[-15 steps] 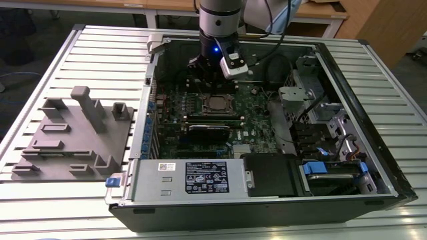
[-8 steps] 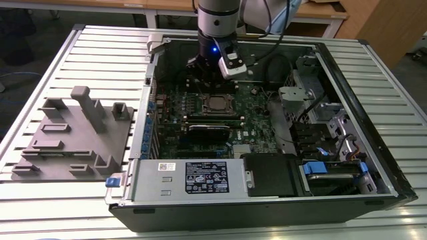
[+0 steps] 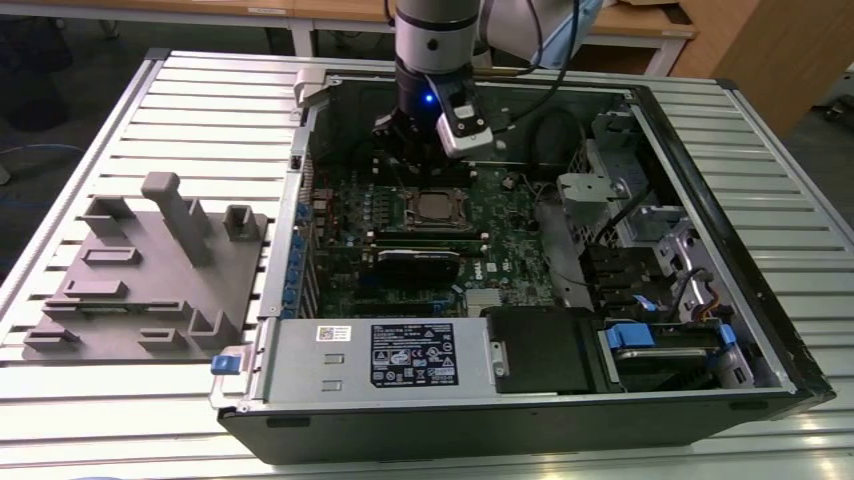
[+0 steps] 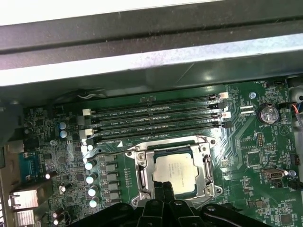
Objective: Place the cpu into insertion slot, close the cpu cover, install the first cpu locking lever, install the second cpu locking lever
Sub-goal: 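Install the first cpu locking lever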
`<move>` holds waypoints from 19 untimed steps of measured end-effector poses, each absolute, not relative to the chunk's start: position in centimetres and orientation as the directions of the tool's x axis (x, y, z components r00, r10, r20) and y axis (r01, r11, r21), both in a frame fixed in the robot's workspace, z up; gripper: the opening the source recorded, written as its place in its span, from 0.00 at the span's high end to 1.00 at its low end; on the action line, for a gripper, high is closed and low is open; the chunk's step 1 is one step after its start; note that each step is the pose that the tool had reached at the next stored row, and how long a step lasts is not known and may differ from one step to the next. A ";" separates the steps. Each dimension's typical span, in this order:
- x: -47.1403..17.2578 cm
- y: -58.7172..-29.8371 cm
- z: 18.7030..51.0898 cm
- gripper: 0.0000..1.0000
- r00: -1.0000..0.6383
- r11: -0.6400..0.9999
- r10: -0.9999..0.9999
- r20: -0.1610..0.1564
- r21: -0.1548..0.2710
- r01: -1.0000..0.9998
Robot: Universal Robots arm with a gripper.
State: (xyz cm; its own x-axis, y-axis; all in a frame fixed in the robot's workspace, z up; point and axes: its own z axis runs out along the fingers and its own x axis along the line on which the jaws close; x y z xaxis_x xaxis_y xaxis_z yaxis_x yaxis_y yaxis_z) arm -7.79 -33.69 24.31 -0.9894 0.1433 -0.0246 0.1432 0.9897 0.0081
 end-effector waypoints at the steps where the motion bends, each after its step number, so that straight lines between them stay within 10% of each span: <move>1: -7.8 -33.7 24.4 0.90 -0.989 0.990 0.143 -0.025 0.008 0.143; 19: -8.3 -33.7 24.7 0.90 -0.989 0.990 0.143 -0.025 0.008 0.143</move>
